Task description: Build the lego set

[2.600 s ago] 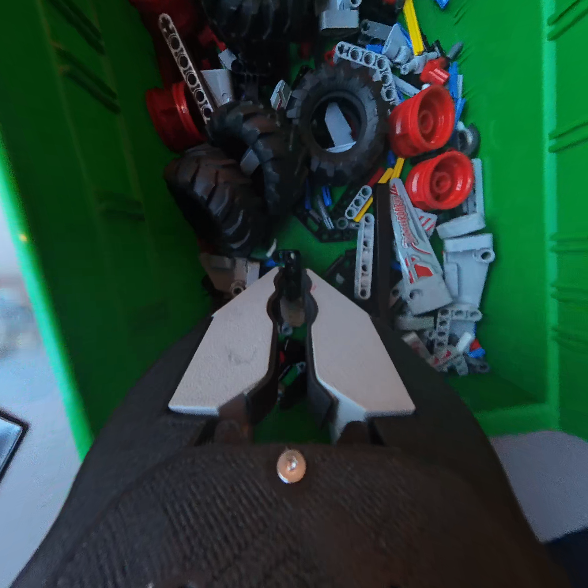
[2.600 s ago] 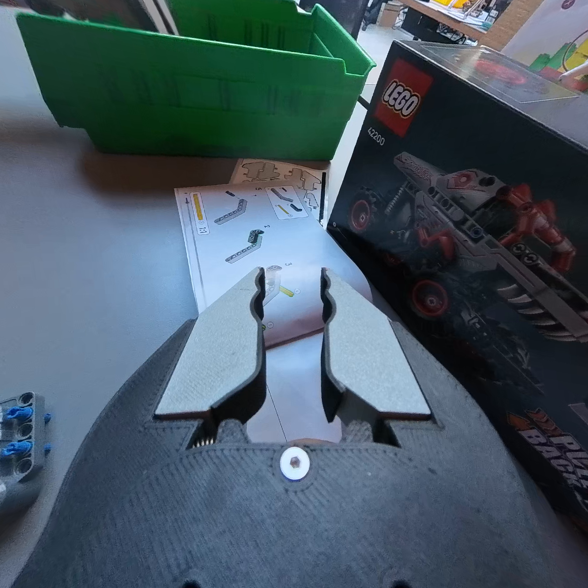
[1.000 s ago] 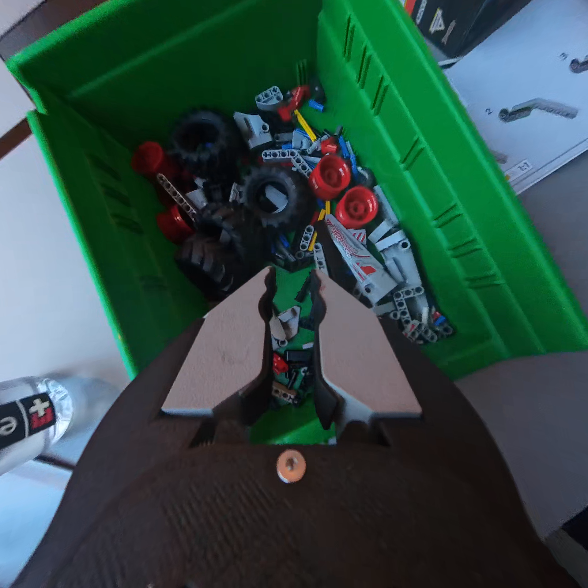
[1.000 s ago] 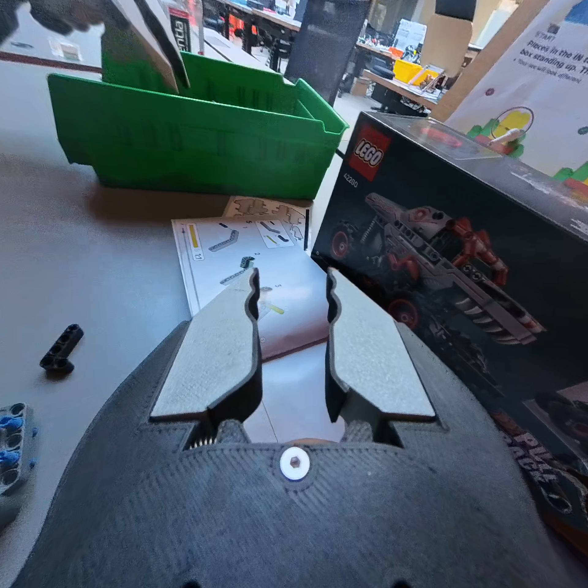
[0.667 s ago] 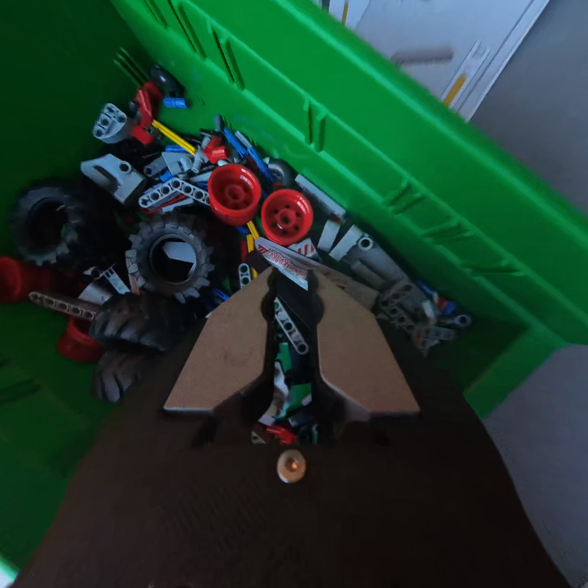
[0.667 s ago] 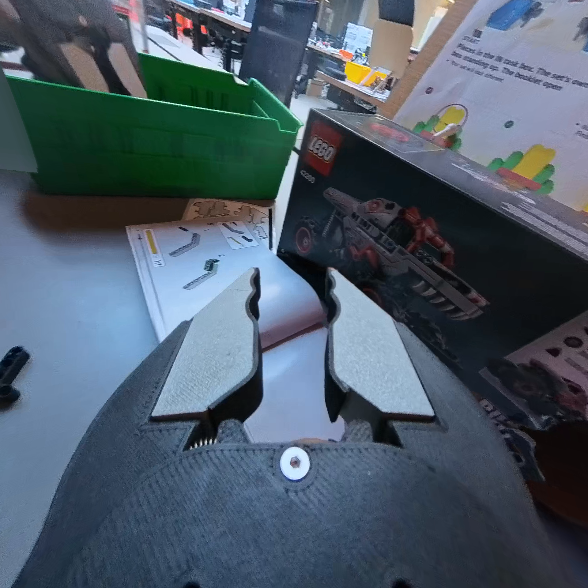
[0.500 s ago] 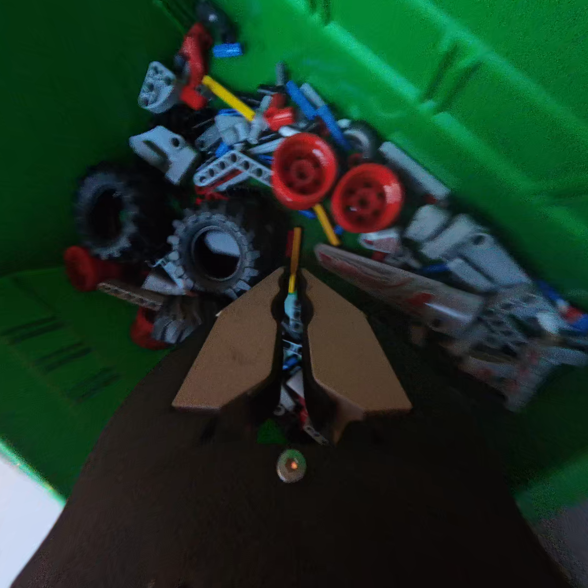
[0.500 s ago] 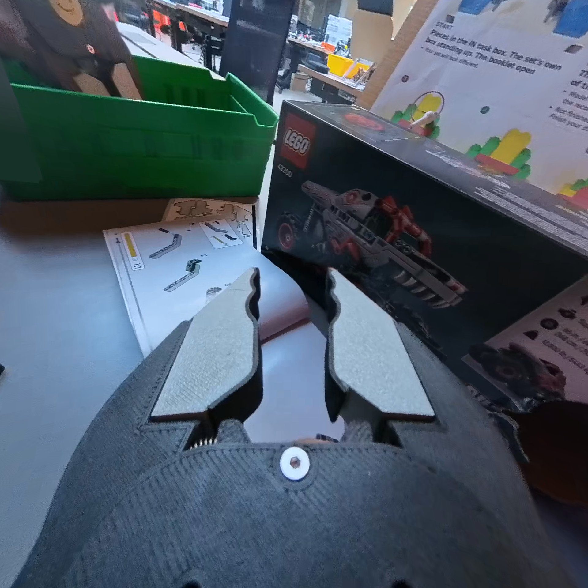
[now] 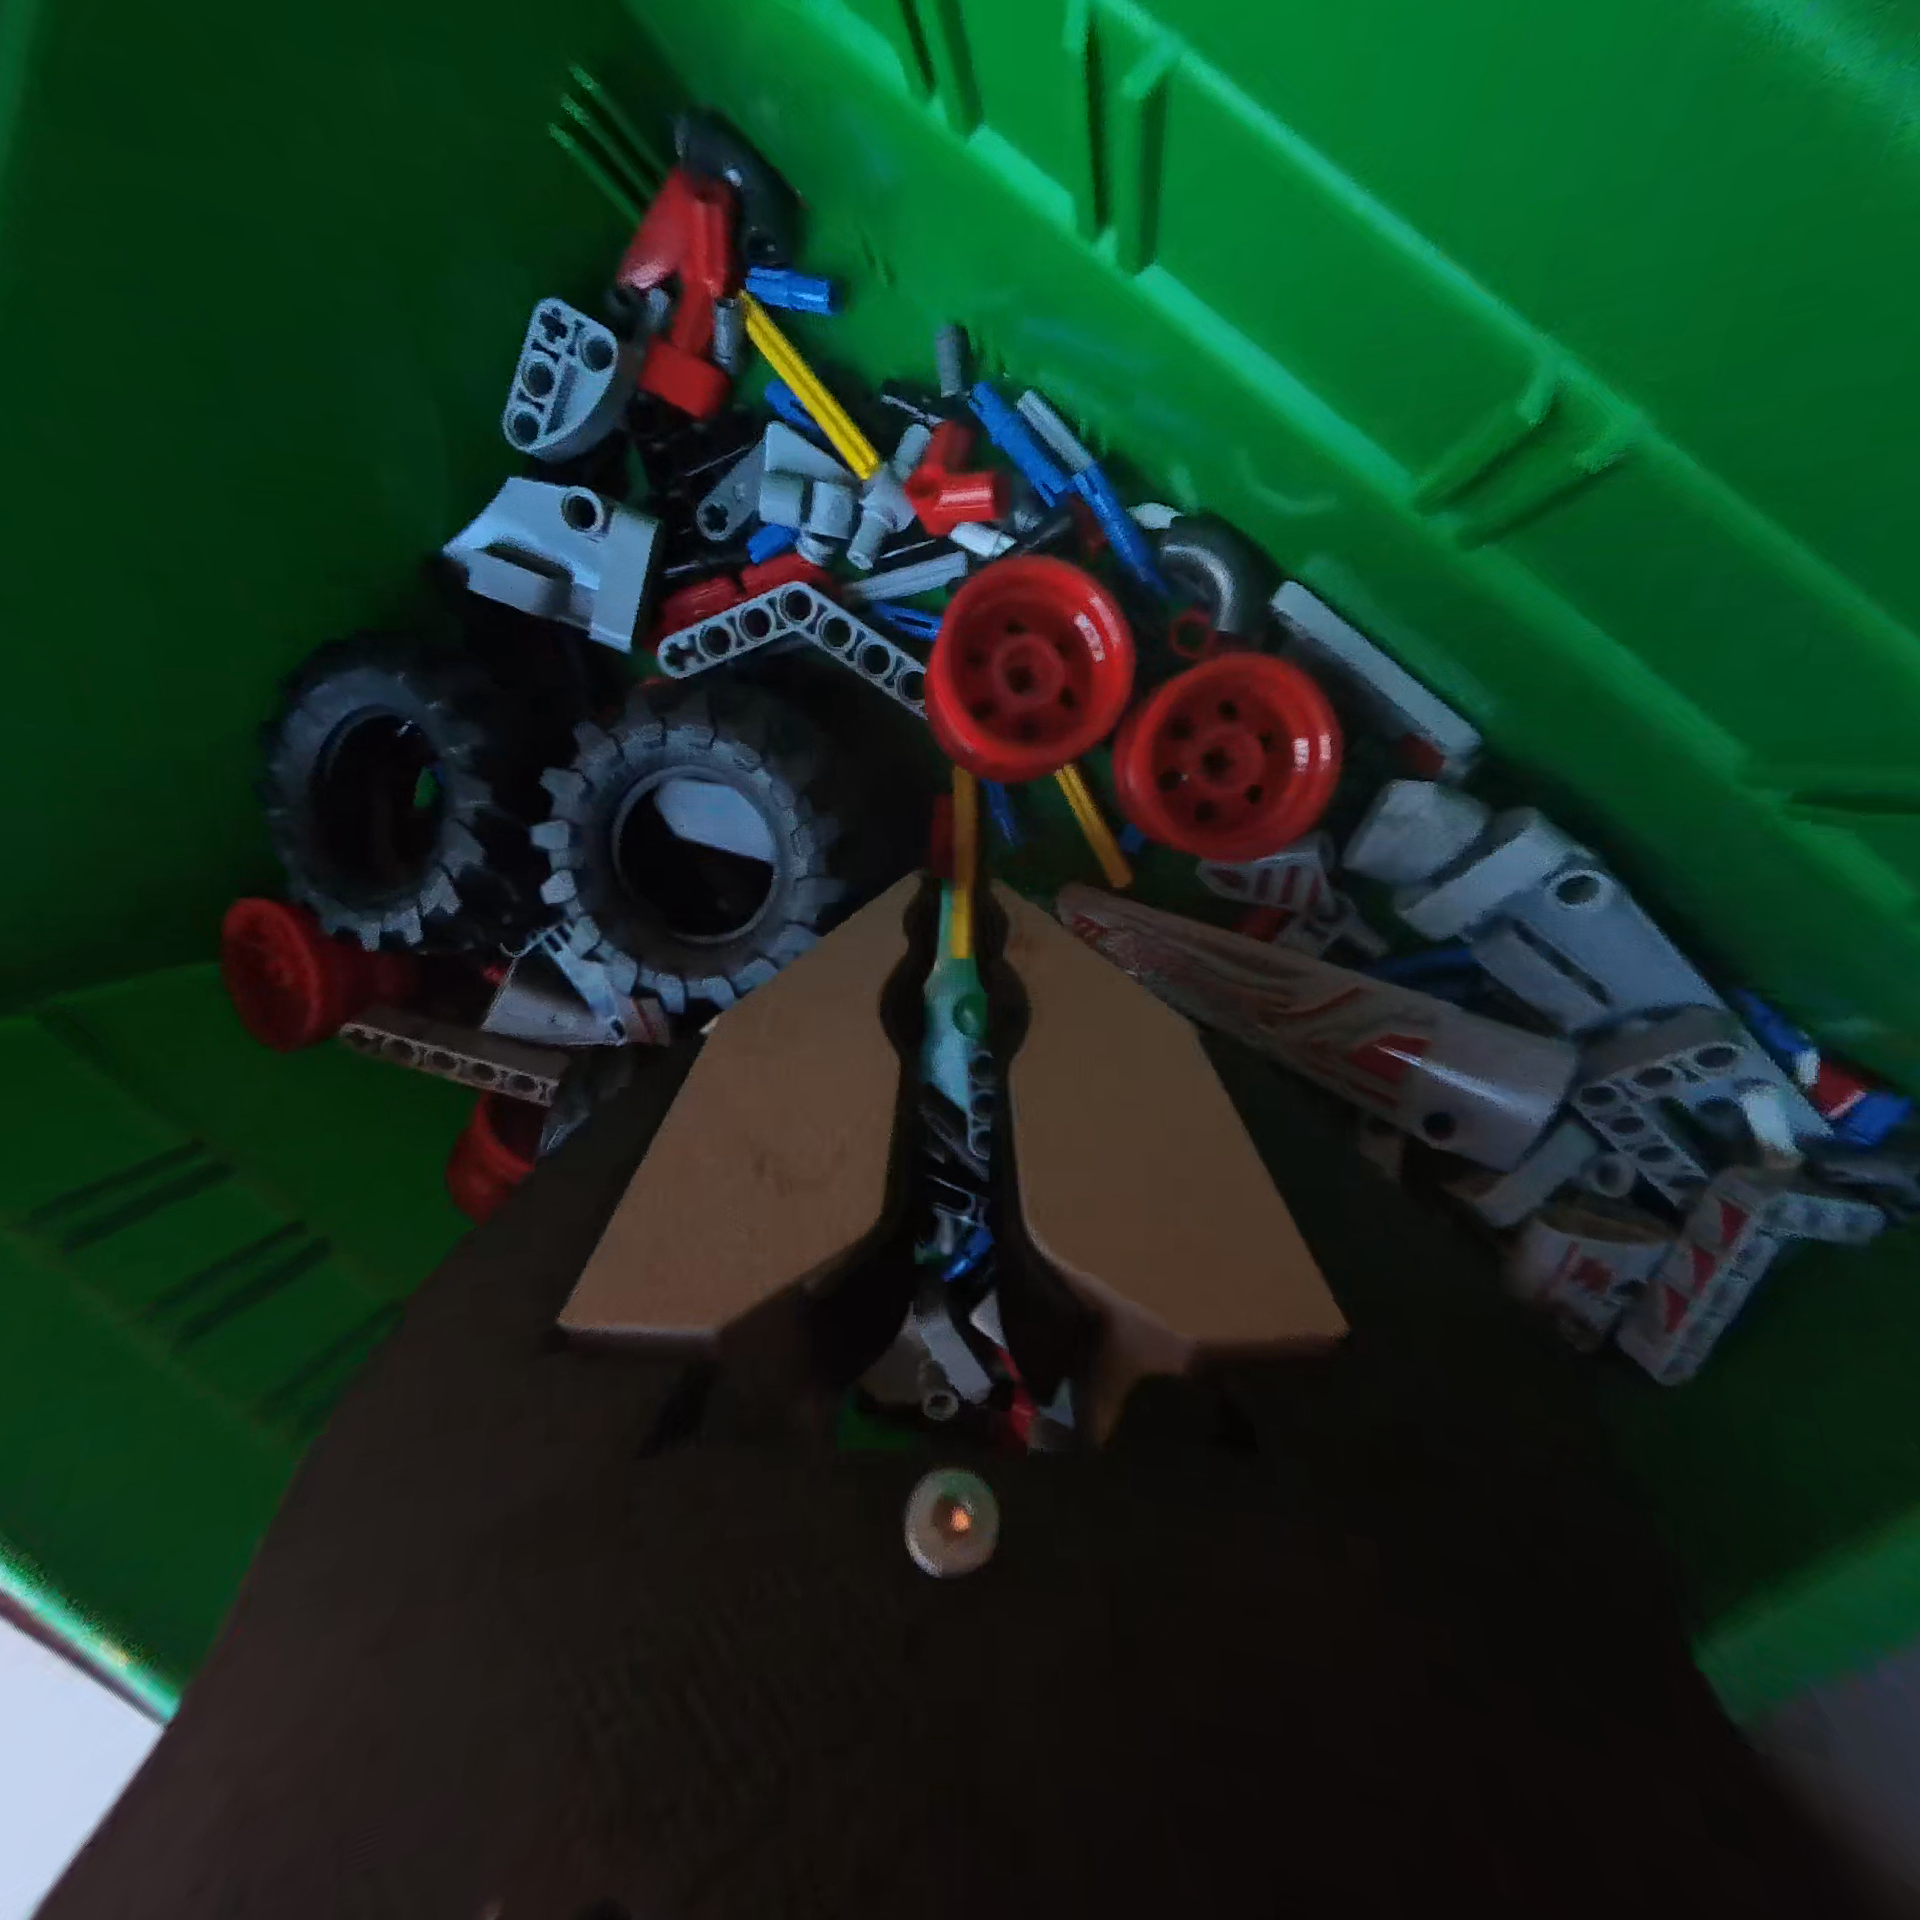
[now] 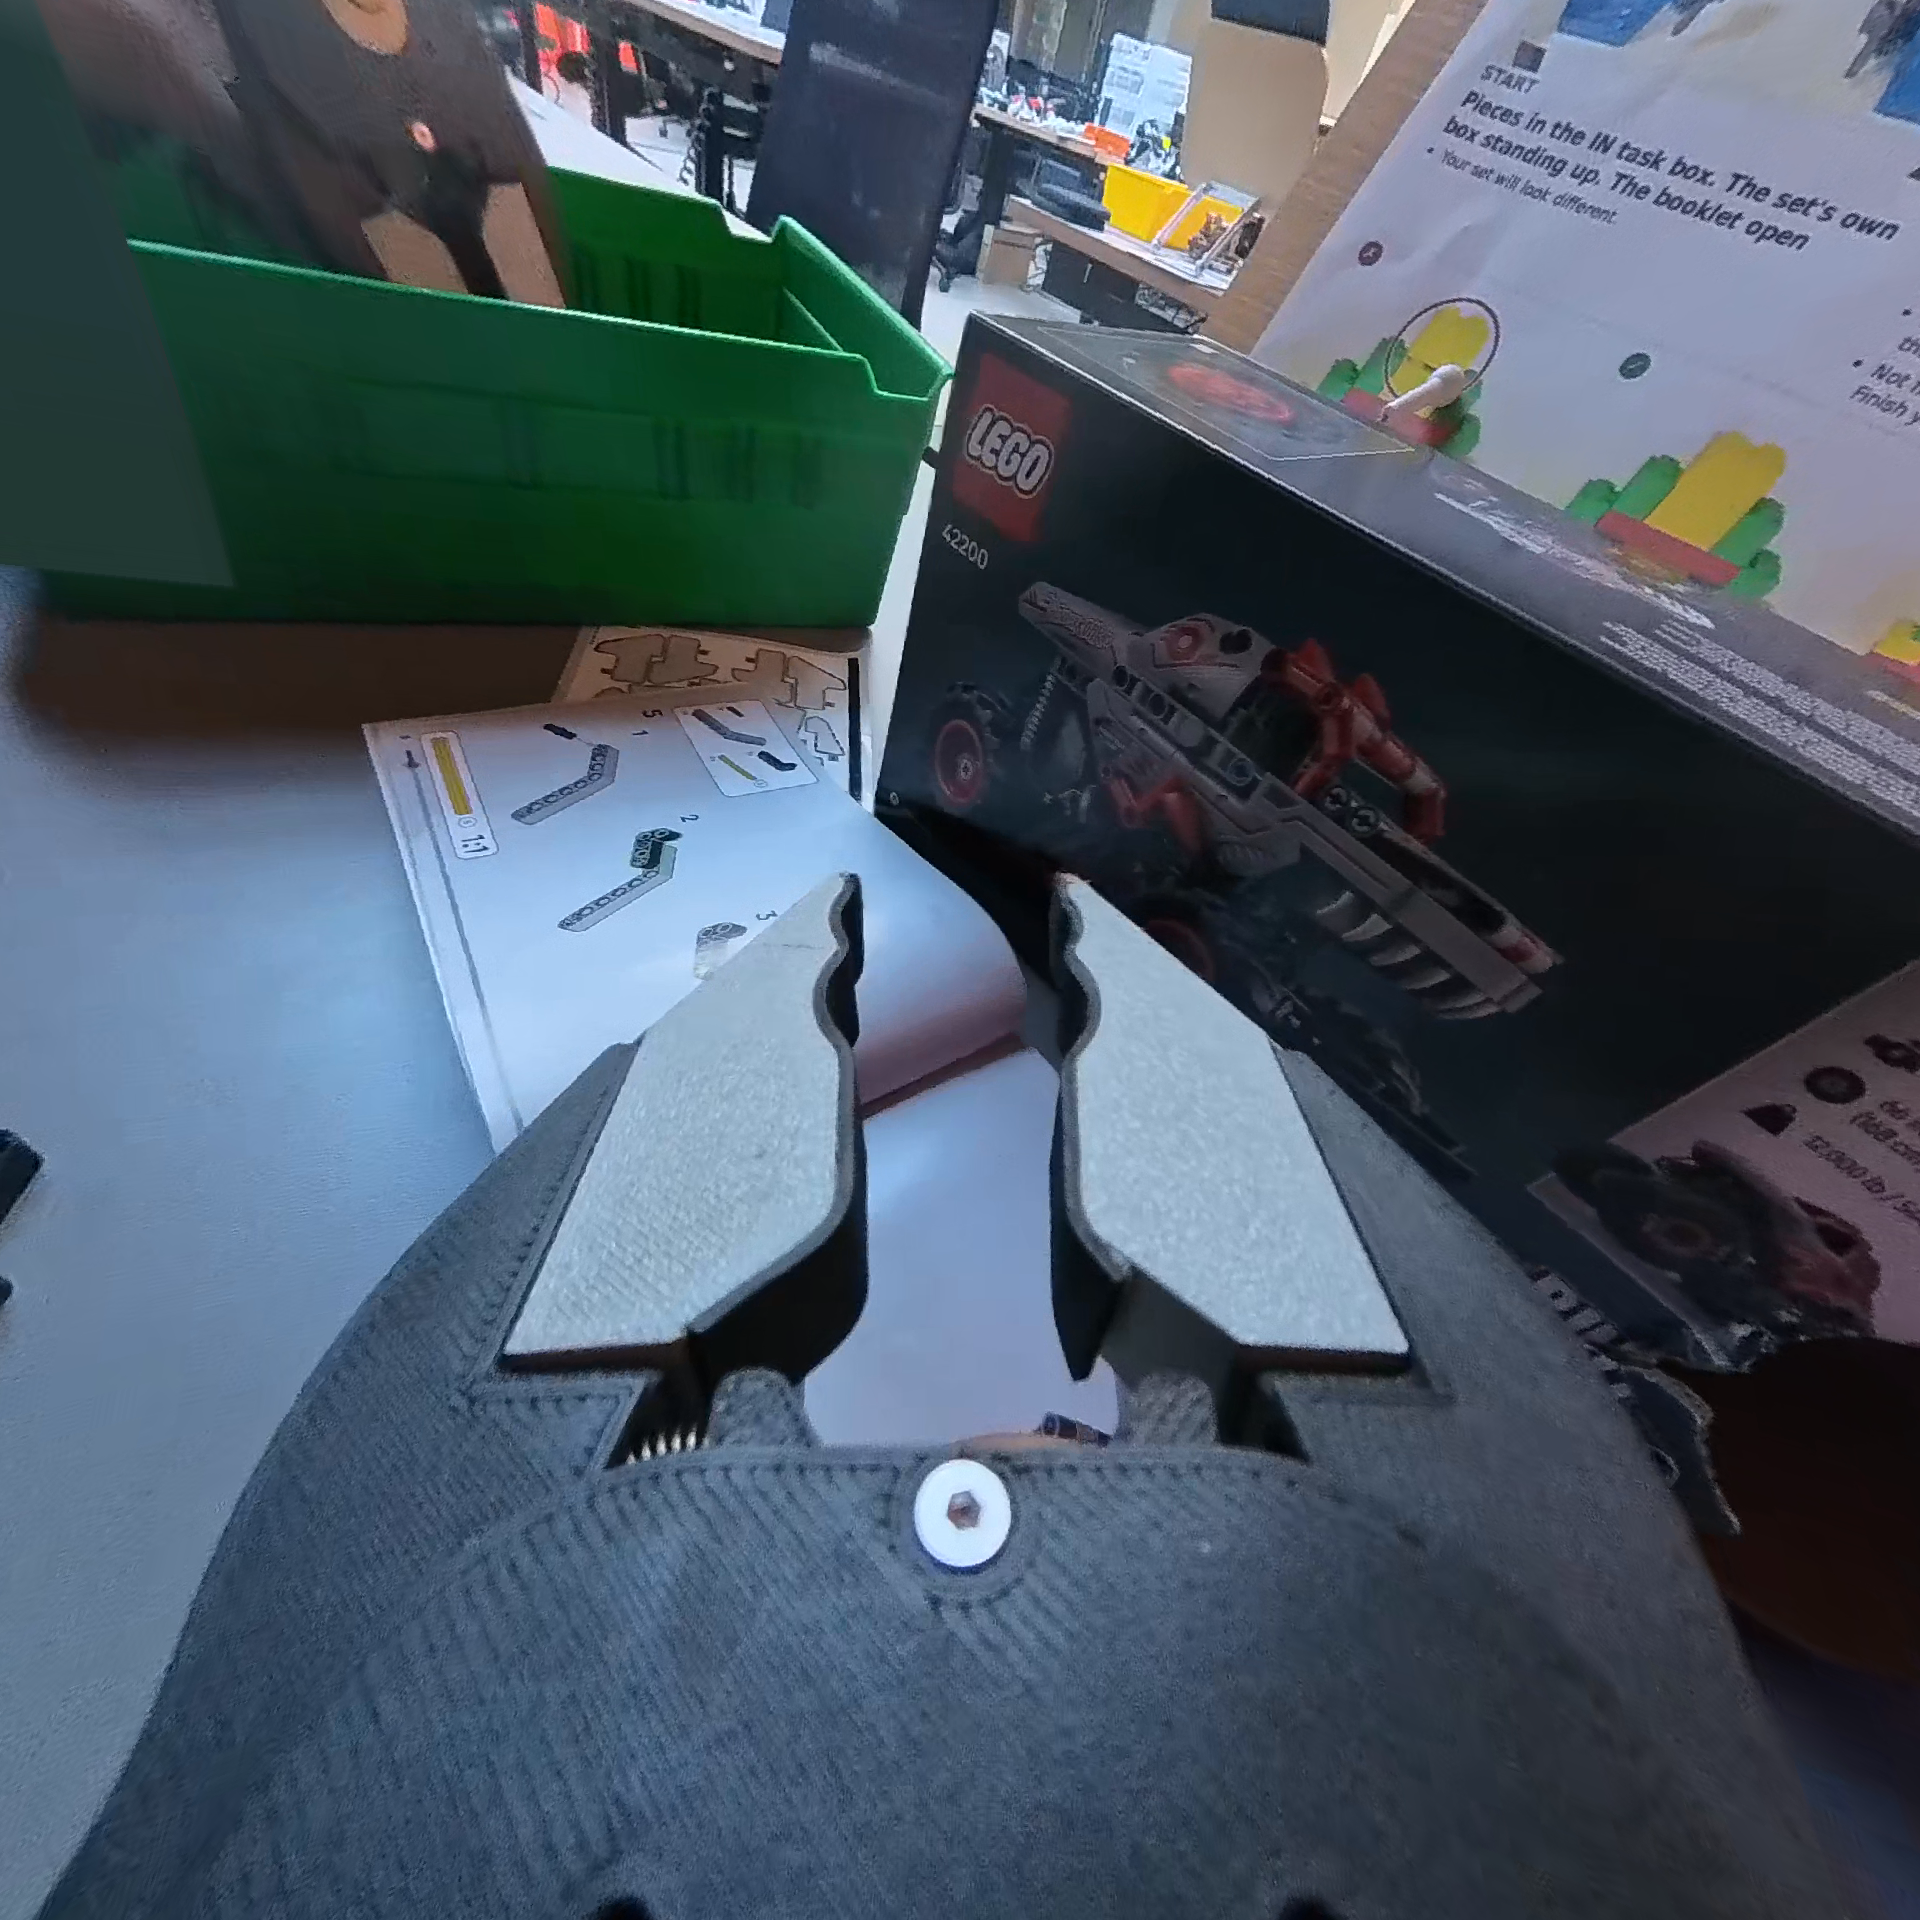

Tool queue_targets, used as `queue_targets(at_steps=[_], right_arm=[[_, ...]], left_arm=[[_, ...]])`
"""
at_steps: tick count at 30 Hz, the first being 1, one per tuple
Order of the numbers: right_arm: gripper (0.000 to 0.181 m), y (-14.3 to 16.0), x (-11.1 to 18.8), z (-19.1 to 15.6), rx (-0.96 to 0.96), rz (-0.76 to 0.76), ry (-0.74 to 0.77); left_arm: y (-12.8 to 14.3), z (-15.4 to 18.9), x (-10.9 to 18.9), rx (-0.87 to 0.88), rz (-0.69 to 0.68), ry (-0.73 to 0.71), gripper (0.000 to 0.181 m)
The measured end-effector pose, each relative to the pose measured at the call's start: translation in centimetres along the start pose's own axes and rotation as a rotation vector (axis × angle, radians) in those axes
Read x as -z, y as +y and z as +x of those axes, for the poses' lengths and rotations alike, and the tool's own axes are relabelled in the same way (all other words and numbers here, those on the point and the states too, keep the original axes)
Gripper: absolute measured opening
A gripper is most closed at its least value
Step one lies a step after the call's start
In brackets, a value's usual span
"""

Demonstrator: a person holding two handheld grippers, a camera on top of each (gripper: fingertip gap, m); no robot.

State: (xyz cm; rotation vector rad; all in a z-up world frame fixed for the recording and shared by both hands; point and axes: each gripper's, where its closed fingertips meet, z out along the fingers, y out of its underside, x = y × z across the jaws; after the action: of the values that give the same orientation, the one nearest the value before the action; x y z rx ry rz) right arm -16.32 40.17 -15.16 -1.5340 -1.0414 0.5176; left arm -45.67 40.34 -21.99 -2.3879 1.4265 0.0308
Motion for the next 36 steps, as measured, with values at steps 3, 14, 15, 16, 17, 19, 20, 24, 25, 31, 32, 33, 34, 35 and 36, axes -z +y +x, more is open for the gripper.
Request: queue_targets(at_steps=[3,14,15,16,17,19,20,24,25,31,32,33,34,35,36], right_arm=[[0.031,0.0,0.0,-0.2,0.0,0.001,-0.01],[0.028,0.0,-0.1,-0.6,0.01,-0.004,-0.03],[0.028,0.0,-0.1,-0.6,0.01,-0.006,-0.031],[0.028,0.0,-0.2,-0.6,0.01,-0.008,-0.032],[0.027,0.1,-0.2,-0.6,0.011,-0.009,-0.033],[0.027,0.1,-0.3,-0.6,0.012,-0.011,-0.033],[0.027,0.1,-0.3,-0.7,0.013,-0.011,-0.034],[0.026,0.0,-0.2,-0.7,0.011,-0.007,-0.037],[0.026,0.0,-0.2,-0.7,0.01,-0.006,-0.038],[0.026,0.0,-0.2,-0.6,0.012,-0.004,-0.035],[0.026,0.0,-0.2,-0.6,0.014,-0.003,-0.033],[0.026,0.0,-0.2,-0.6,0.016,-0.002,-0.031],[0.026,-0.1,-0.2,-0.6,0.018,-0.002,-0.029],[0.026,-0.1,-0.2,-0.5,0.02,-0.002,-0.026],[0.026,0.0,-0.2,-0.5,0.022,-0.002,-0.023]], left_arm=[[-0.1,0.2,-0.3,0.014,-0.01,0.027,0.003],[1.0,0.9,0.2,0.082,-0.029,0.145,0.002],[1.0,0.9,0.2,0.077,-0.034,0.151,0.002],[1.0,0.9,0.2,0.065,-0.042,0.153,0.002],[1.0,0.9,0.2,0.058,-0.048,0.157,0.002],[0.8,1.5,0.4,0.055,-0.06,0.191,0.001],[0.7,1.3,0.7,0.057,-0.061,0.177,0.002],[-0.1,-0.4,2.8,0.07,-0.051,0.066,0.002],[-0.4,-0.5,3.5,0.072,-0.038,0.051,0.002],[-4.4,-0.4,10.8,0.094,0.182,-0.029,0.001],[-5.6,0.8,12.2,0.063,0.231,-0.028,0.001],[-6.9,2.3,13.4,0.02,0.28,-0.027,0.001],[-8.2,4.2,14.4,-0.03,0.318,-0.015,0.001],[-9.4,6.4,14.9,-0.082,0.339,0.008,0.001],[-10.5,8.8,15.0,-0.128,0.355,0.044,0.001]])
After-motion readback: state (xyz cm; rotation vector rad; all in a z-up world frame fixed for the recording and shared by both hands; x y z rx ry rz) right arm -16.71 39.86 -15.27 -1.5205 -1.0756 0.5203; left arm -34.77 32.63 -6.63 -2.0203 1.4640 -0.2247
